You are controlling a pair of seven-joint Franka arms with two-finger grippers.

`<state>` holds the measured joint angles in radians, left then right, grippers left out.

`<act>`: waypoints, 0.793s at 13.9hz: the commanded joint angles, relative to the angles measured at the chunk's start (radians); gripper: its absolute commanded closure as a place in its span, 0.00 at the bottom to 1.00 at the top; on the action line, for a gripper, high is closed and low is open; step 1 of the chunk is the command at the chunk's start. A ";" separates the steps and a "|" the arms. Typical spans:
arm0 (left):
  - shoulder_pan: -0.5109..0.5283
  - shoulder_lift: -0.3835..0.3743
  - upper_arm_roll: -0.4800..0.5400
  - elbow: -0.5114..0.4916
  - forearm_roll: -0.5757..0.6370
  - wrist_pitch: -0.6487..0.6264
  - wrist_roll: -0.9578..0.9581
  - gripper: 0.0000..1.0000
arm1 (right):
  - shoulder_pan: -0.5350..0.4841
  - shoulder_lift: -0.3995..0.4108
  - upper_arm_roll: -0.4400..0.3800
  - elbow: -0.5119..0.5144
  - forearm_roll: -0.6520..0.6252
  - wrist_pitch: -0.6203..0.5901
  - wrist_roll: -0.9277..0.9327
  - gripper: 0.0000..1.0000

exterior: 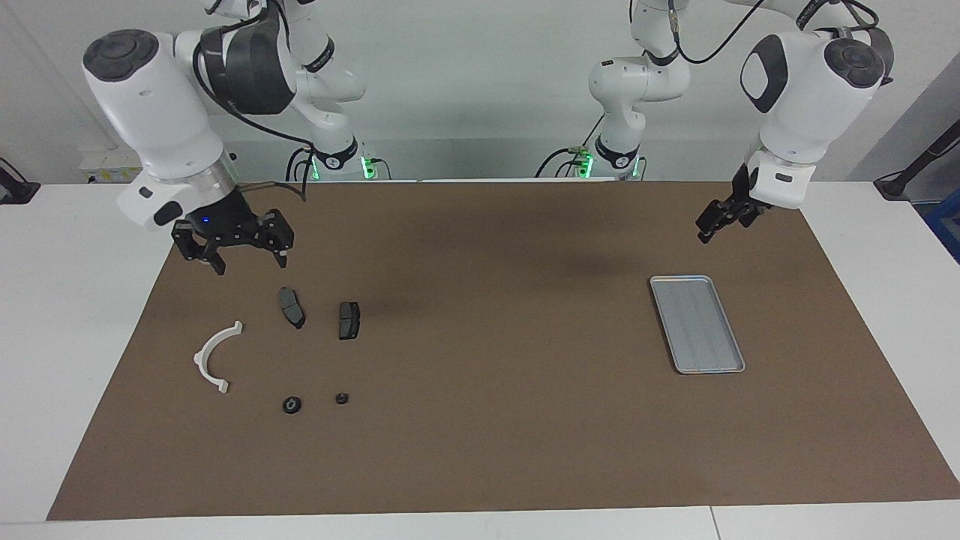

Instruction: Place bearing gear from tray to pile

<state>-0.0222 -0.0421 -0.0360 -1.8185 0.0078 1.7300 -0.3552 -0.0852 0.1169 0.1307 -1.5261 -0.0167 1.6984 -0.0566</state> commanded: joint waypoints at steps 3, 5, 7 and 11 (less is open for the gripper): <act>0.004 -0.024 0.001 -0.021 -0.014 0.010 0.007 0.00 | -0.002 -0.175 -0.023 -0.100 0.026 -0.097 -0.031 0.00; 0.002 -0.024 0.001 -0.021 -0.014 0.010 0.007 0.00 | 0.001 -0.206 -0.032 -0.101 0.026 -0.135 -0.026 0.00; 0.002 -0.024 0.001 -0.021 -0.014 0.011 0.007 0.00 | 0.001 -0.215 -0.042 -0.106 0.026 -0.151 -0.026 0.00; 0.002 -0.024 0.001 -0.021 -0.014 0.010 0.007 0.00 | 0.007 -0.233 -0.062 -0.213 0.026 -0.059 -0.017 0.00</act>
<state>-0.0222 -0.0421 -0.0360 -1.8185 0.0078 1.7300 -0.3552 -0.0831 -0.0840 0.0927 -1.6469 -0.0158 1.5766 -0.0576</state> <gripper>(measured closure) 0.000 0.000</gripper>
